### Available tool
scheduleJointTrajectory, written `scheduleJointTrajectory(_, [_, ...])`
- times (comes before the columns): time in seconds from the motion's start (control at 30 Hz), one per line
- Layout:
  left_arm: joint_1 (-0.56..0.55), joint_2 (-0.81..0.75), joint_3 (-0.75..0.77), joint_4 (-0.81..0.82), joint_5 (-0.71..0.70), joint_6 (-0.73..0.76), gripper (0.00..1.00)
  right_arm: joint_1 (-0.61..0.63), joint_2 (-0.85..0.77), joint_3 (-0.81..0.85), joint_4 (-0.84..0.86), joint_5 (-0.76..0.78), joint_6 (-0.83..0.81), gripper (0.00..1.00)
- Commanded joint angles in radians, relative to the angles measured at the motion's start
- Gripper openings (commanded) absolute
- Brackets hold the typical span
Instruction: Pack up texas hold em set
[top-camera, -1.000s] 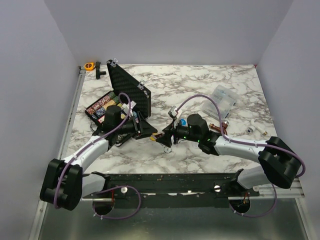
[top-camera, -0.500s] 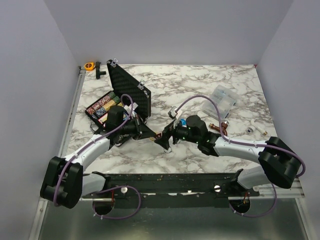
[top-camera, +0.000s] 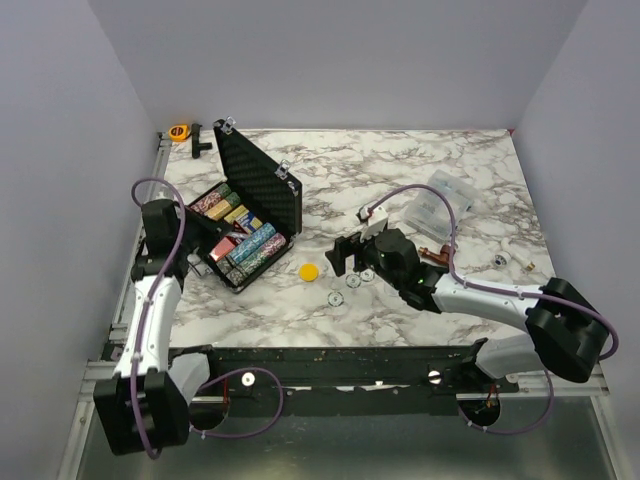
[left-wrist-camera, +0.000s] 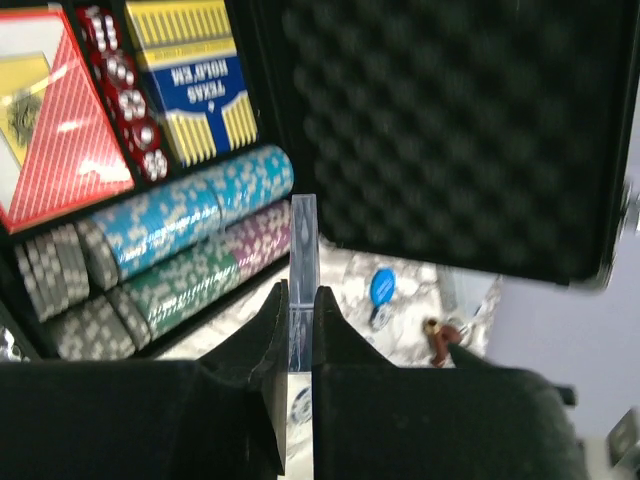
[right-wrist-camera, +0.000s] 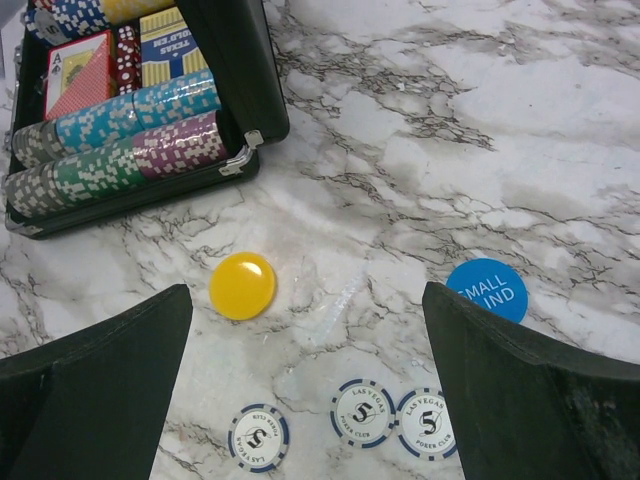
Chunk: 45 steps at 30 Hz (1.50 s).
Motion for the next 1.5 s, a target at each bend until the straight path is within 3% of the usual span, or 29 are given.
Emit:
scheduleJointTrajectory(0.0, [0.074,0.16,0.05,0.142,0.117,-0.101,0.0,0.002,-0.032,-0.005,-0.027,0.052,0.008,1.0])
scheduleJointTrajectory(0.07, [0.076,0.218,0.043,0.256,0.113,-0.146,0.0,0.002,-0.05,-0.016,-0.025,0.055,0.005,1.0])
scheduleJointTrajectory(0.17, [0.076,0.304,0.076,0.296,0.054,-0.157,0.0,0.002,-0.068,-0.028,-0.017,0.052,0.0,1.0])
scheduleJointTrajectory(0.4, [0.082,0.544,0.162,0.375,0.137,-0.125,0.0,0.002,-0.079,-0.033,-0.016,0.057,-0.009,1.0])
scheduleJointTrajectory(0.53, [0.083,0.579,0.144,0.431,0.126,-0.124,0.0,0.002,-0.085,-0.042,-0.008,0.052,-0.012,1.0])
scheduleJointTrajectory(1.13, [0.045,0.662,0.204,0.359,0.009,-0.029,0.04,0.002,-0.067,-0.044,-0.003,0.022,-0.003,1.0])
scheduleJointTrajectory(1.47, [0.035,0.715,0.208,0.385,0.049,-0.052,0.07,0.003,-0.041,-0.032,-0.006,0.001,0.005,1.0])
